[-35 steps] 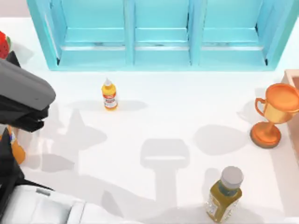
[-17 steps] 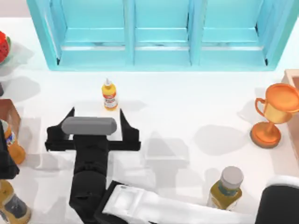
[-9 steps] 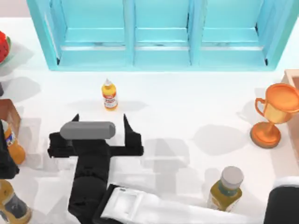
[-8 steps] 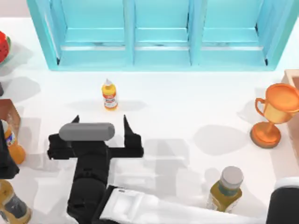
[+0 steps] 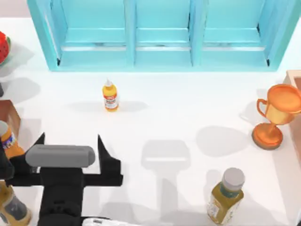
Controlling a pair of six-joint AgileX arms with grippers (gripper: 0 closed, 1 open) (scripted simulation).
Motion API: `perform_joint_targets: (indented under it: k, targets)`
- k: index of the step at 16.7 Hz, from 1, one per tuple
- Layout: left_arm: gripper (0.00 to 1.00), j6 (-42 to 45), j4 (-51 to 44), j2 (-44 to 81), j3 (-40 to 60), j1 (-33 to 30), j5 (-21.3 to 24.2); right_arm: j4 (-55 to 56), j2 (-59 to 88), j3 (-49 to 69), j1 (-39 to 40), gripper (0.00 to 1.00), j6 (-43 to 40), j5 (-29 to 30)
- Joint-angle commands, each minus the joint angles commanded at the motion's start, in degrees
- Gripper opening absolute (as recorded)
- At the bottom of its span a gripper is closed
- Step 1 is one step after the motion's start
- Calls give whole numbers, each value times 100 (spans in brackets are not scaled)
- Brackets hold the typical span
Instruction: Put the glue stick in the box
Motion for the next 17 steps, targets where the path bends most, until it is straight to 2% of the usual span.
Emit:
perform_joint_targets:
  k: [4, 7, 13, 17]
  targets:
    - [100, 0, 0, 0, 0, 0, 0, 123, 1148, -1144, 1184, 100, 2153, 440]
    - [100, 0, 0, 0, 0, 0, 0, -389, 2553, -2646, 2463, 100, 4425, 1200]
    - [100, 0, 0, 0, 0, 0, 0, -2035, 5892, -6364, 5609, 100, 9617, 3496]
    - [100, 0, 0, 0, 0, 0, 0, -2593, 7562, -8388, 7791, 100, 12407, 5330]
